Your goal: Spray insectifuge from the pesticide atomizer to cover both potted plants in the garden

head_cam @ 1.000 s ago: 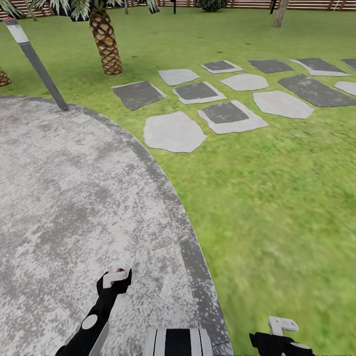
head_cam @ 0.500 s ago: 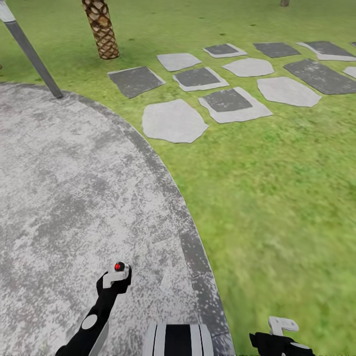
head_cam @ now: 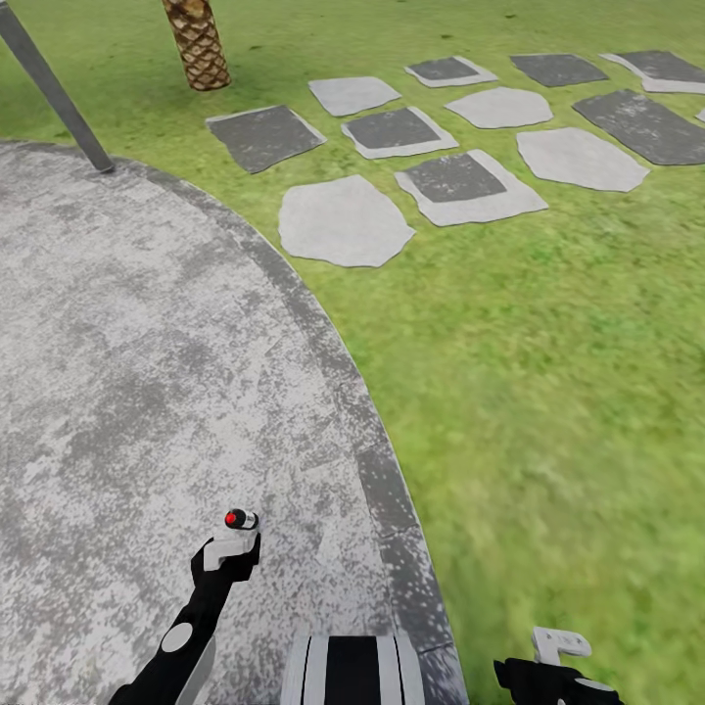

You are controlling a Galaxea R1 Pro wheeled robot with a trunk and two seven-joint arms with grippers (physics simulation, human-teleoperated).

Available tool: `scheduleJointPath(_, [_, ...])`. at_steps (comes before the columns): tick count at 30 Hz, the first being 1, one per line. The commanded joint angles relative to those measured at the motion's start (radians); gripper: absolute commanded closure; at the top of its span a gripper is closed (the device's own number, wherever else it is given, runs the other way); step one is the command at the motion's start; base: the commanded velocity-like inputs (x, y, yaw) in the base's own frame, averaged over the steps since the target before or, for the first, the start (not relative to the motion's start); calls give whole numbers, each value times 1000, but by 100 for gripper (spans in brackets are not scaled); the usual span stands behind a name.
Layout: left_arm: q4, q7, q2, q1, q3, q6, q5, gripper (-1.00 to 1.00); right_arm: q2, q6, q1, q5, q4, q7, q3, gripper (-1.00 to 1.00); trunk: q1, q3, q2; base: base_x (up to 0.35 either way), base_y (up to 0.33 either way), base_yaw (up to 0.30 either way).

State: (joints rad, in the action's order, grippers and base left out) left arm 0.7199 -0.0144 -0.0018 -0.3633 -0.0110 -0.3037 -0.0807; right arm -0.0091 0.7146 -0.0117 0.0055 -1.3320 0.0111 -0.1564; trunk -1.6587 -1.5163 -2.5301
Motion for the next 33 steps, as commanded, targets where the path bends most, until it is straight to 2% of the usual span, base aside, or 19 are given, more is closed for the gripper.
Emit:
scheduleJointPath(1, [0,1,0,0,0,-5,-8,-100,0,5,0,1,-1,1,0,-100,0,-1,0,0,0,0])
scheduleJointPath(9, [0,1,0,0,0,-76,-8,-100,0,5,0,1,-1,1,-1,-100,0,-1,0,0,0,0])
scheduleJointPath(14, [0,1,0,0,0,-78,-8,-100,0,5,0,1,0,1,0,-100,0,-1,0,41,0,0])
scheduleJointPath(21, [0,1,0,0,0,-78,-8,-100,0,5,0,1,-1,1,0,-100,0,-1,0,200,0,0])
scheduleJointPath(33, [0,1,0,0,1,-78,-8,-100,0,5,-1,1,0,1,0,-100,0,-1,0,13,0,0])
